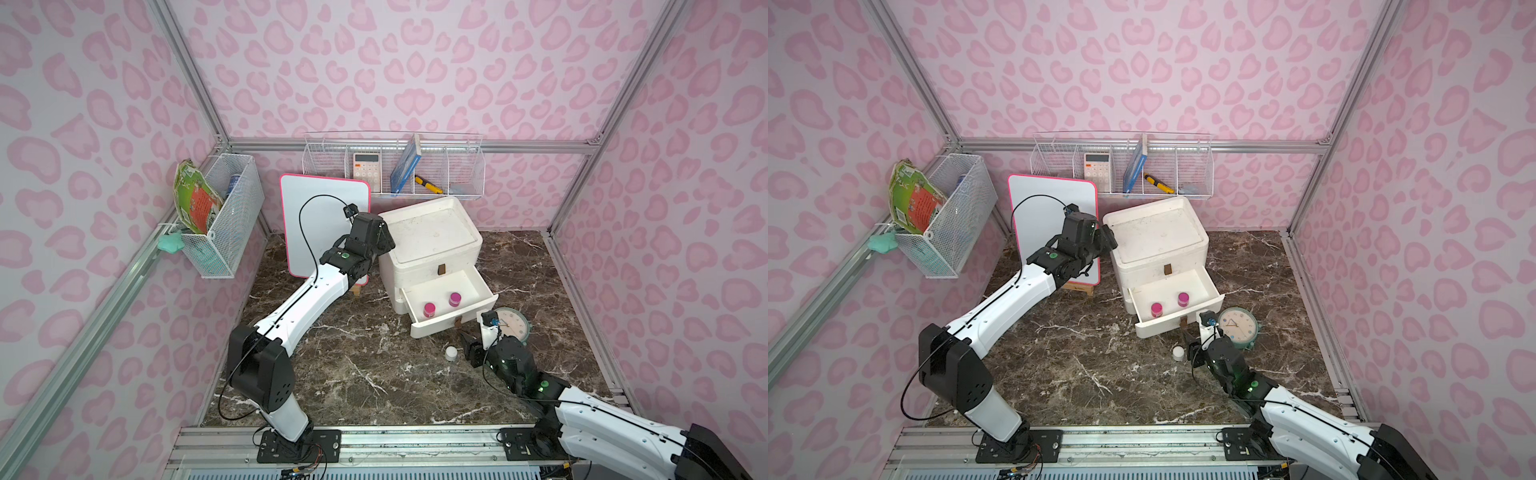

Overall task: Put the paint cans in the drawer according to color
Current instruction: Close the drawer in the storage box.

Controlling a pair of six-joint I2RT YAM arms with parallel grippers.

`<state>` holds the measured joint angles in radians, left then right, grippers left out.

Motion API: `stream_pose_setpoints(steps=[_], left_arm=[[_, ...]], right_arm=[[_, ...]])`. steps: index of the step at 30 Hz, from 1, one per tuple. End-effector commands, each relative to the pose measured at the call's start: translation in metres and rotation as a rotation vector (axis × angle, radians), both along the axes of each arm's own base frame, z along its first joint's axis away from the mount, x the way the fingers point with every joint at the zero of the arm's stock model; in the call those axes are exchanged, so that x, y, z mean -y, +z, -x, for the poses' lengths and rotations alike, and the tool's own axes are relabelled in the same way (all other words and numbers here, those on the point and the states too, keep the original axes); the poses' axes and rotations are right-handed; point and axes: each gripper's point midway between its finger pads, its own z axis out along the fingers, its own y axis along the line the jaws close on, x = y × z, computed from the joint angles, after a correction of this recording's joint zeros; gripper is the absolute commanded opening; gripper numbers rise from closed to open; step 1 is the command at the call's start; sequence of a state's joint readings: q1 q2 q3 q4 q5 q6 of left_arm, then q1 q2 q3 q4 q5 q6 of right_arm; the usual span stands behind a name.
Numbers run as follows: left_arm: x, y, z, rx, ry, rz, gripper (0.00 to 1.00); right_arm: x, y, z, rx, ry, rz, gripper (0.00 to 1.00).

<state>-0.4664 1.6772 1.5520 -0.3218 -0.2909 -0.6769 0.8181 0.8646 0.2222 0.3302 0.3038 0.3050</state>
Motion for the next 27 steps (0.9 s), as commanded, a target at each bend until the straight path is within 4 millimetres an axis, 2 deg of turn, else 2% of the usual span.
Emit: stream_pose_setpoints(steps=[1,6,21,27], left_arm=[[0.006,0.003,-0.004,-0.001,-0.029,0.005,0.77],[0.014,0.0,-0.009,-0.011,-0.053,0.014,0.7],[0.037,-0.02,-0.015,-0.063,-0.115,0.098,0.31],[0.043,-0.026,-0.013,-0.087,-0.113,0.148,0.25]], right_arm=[[-0.013,0.015,-0.005,0.059,0.051,-0.022,0.62],[-0.017,0.015,-0.015,0.071,0.042,-0.017,0.62],[-0.032,0.023,-0.042,0.125,0.033,0.008,0.59],[-0.041,0.029,-0.057,0.148,0.018,-0.001,0.58]])
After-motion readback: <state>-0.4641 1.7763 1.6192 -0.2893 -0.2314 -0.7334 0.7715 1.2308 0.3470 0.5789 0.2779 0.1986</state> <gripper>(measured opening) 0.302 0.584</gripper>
